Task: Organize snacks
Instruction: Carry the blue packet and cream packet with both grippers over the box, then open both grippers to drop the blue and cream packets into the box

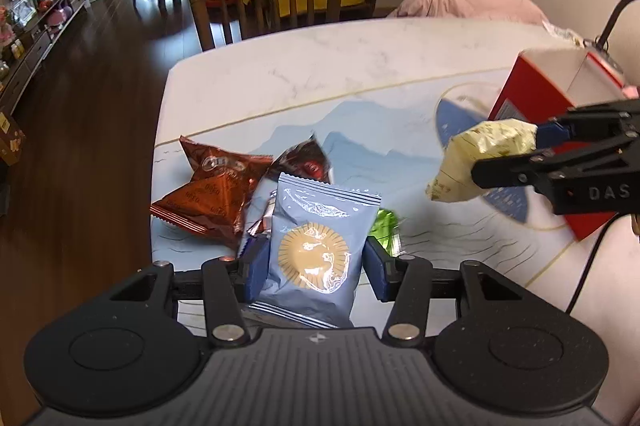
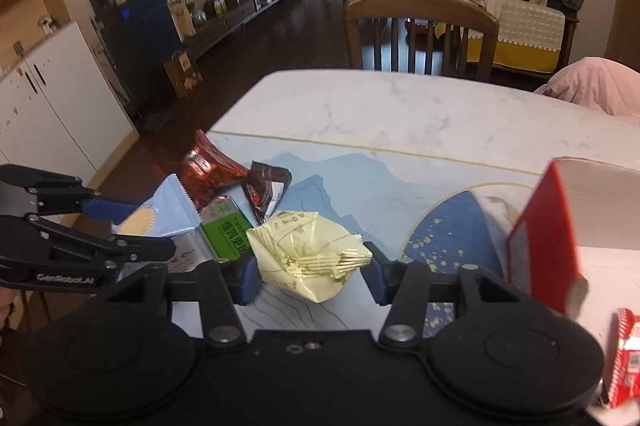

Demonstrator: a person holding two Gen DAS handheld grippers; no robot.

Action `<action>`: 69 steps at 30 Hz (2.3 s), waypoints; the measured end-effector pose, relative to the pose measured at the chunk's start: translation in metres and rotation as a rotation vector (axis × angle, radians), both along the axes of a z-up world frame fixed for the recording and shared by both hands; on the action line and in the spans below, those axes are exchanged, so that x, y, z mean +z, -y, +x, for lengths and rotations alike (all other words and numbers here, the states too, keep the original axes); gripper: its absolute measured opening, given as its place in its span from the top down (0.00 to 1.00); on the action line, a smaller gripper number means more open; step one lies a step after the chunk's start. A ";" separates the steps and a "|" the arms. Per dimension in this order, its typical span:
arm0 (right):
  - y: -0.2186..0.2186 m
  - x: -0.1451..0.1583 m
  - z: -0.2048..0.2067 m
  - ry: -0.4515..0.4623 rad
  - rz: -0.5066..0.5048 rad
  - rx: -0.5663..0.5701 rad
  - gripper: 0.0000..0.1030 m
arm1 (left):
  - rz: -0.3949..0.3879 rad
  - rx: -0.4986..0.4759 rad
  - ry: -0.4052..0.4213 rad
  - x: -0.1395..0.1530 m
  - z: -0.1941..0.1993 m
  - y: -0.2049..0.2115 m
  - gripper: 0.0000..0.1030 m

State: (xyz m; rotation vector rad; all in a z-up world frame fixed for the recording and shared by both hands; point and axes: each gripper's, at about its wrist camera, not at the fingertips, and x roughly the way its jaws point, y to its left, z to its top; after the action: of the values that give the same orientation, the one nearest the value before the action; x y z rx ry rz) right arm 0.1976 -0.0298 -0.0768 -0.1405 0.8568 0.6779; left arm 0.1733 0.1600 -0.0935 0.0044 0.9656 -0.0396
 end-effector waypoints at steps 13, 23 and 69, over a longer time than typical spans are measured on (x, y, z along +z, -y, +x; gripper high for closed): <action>0.072 0.049 -0.038 0.083 0.065 -0.051 0.51 | -0.071 0.011 0.042 0.061 -0.015 0.064 0.52; 0.142 0.068 -0.048 0.154 0.063 -0.143 0.51 | -0.080 -0.101 0.114 0.089 -0.013 0.157 0.52; 0.289 -0.016 0.059 0.038 -0.071 -0.327 0.51 | 0.063 -0.184 -0.154 -0.025 0.144 0.358 0.52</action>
State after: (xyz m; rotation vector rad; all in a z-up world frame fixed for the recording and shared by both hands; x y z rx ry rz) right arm 0.2571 -0.3189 -0.0931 -0.0741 0.8433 0.3382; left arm 0.3173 -0.1982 -0.1186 0.1507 1.1180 -0.1811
